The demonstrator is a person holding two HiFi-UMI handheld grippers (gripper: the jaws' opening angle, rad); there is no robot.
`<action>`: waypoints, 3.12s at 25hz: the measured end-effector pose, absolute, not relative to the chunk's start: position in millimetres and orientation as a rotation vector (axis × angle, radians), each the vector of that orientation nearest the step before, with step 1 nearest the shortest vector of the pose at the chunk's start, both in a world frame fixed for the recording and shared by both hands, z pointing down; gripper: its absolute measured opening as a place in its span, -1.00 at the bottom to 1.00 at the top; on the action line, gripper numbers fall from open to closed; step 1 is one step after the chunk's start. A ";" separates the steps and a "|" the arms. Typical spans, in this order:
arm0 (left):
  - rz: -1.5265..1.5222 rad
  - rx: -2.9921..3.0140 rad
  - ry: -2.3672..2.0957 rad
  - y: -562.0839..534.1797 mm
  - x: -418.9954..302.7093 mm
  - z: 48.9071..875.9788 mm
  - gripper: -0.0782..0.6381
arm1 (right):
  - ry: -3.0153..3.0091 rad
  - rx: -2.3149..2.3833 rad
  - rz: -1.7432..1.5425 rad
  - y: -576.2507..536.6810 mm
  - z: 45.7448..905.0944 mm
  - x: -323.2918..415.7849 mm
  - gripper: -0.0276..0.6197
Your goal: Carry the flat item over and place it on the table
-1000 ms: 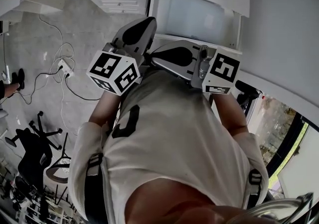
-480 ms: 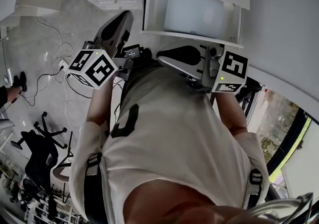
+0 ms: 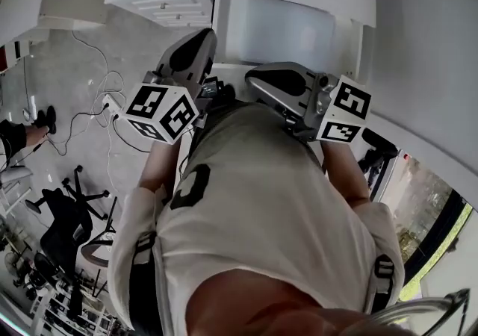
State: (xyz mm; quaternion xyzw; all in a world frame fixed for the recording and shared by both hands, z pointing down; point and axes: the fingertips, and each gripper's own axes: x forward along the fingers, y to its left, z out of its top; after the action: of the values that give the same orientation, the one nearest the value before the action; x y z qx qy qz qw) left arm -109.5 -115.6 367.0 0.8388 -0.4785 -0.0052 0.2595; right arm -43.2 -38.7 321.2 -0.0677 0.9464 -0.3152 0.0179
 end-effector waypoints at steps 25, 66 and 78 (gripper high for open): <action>0.090 2.250 -1.577 -152.2 7.0 337.1 -0.73 | 3.081 0.368 -0.669 -61.2 306.7 33.7 -0.90; 0.726 1.713 -0.905 -174.6 -30.8 705.5 0.17 | 2.514 -1.584 -2.327 -184.1 705.3 274.2 0.26; 0.657 1.638 -0.737 -163.0 -5.2 761.0 0.16 | 2.258 -1.437 -2.470 -171.3 759.3 279.3 0.30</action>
State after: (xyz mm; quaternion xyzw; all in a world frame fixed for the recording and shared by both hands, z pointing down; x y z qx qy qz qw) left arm -5.2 -163.0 761.0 0.6999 -0.3148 0.2809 0.5764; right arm 279.3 -171.3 759.3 -0.3824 0.6007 -0.6571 -0.2475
